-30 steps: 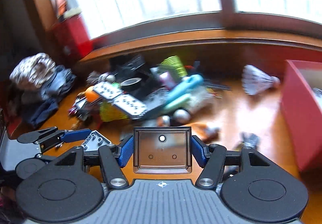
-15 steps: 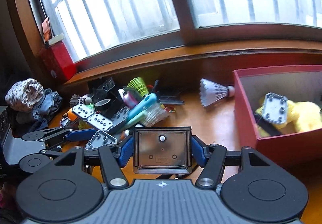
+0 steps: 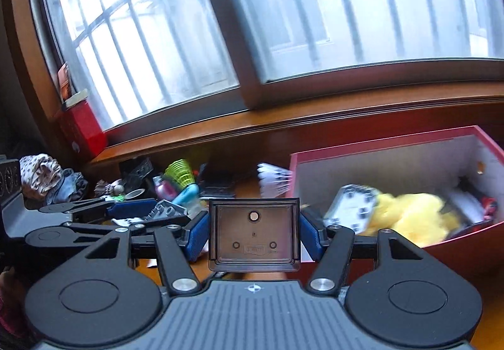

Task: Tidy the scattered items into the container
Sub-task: 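Carry the grey plate and smoky tray over the pink-red box with both grippers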

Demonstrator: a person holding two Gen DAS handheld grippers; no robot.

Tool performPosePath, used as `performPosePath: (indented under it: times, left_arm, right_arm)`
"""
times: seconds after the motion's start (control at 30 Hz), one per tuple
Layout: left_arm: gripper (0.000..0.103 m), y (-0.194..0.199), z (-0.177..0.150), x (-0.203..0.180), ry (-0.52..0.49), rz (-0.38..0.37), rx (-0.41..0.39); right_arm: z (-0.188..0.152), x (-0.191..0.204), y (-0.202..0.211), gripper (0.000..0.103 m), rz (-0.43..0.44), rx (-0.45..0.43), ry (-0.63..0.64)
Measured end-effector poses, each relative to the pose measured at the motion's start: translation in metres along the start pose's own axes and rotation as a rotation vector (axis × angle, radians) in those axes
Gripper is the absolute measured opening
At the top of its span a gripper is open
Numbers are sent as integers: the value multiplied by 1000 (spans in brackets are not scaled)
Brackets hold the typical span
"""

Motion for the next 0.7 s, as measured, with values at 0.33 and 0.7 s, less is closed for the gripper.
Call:
performPosePath:
  times: [0.33,0.7]
  left_arm:
    - [69,-28,37,-67,-30,-22,-39]
    - [69,-67,45,-121,-44,-33,-25]
  right_arm:
    - [21,-75,22,63,-29,-20,-4]
    - [30,-147,27,63,-79,-18,-10]
Point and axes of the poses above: each gripper's, at about its wrist camera, not at the fingertips, and y roughly against the way its jaws point, x to its left, z to its top, the point moved 9 cm from there along -y, roughly the way its jaws point, and after that the axes turned 2 degrees about x, right-handed, at the moved point
